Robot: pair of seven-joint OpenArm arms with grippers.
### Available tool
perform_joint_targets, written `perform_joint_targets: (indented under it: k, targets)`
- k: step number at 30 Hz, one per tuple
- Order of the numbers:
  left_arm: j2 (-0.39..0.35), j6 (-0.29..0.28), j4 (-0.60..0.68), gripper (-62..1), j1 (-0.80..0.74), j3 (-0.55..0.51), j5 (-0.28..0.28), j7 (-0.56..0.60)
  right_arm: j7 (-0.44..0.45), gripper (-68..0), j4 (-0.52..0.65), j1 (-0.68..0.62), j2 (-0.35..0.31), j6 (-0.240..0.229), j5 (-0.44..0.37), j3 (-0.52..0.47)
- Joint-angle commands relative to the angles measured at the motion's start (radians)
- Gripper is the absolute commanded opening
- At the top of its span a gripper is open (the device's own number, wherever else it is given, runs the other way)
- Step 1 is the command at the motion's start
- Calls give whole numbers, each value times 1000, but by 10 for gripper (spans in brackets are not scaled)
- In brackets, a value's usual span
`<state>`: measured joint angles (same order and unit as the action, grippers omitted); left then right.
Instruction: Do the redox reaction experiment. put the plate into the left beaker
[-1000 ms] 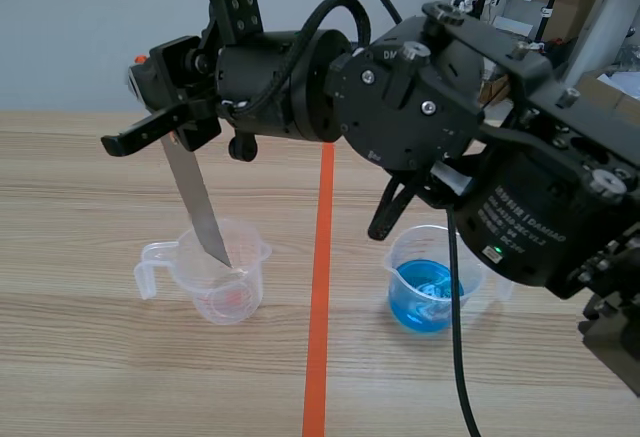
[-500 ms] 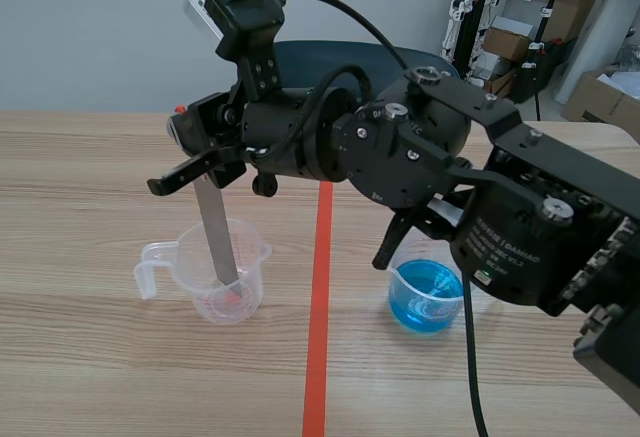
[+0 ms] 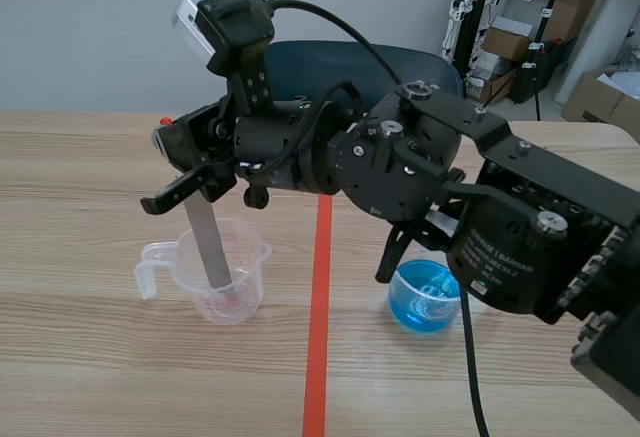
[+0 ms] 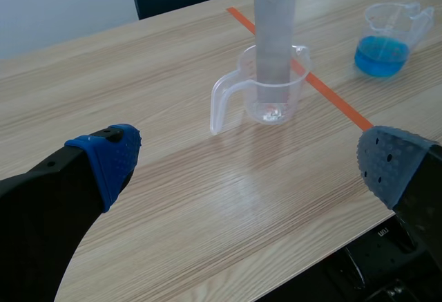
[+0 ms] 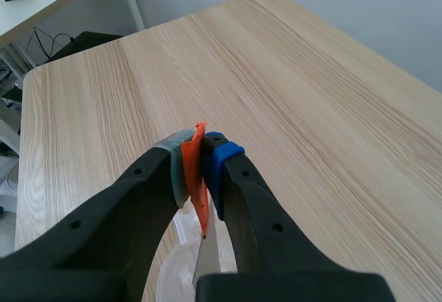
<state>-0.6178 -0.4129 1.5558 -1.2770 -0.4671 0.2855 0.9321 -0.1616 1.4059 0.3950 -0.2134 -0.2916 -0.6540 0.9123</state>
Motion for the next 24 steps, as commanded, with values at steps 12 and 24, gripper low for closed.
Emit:
perform_joint_targets:
  k: [12, 24]
  targets:
    - [3, -1, 14, 14, -3, -6, 9, 13, 147, -676, -24, -5, -19, -31, 127, 3]
    - [3, -1, 14, 14, -3, -6, 9, 13, 199, -676, -24, -19, -28, -46, 159, 3]
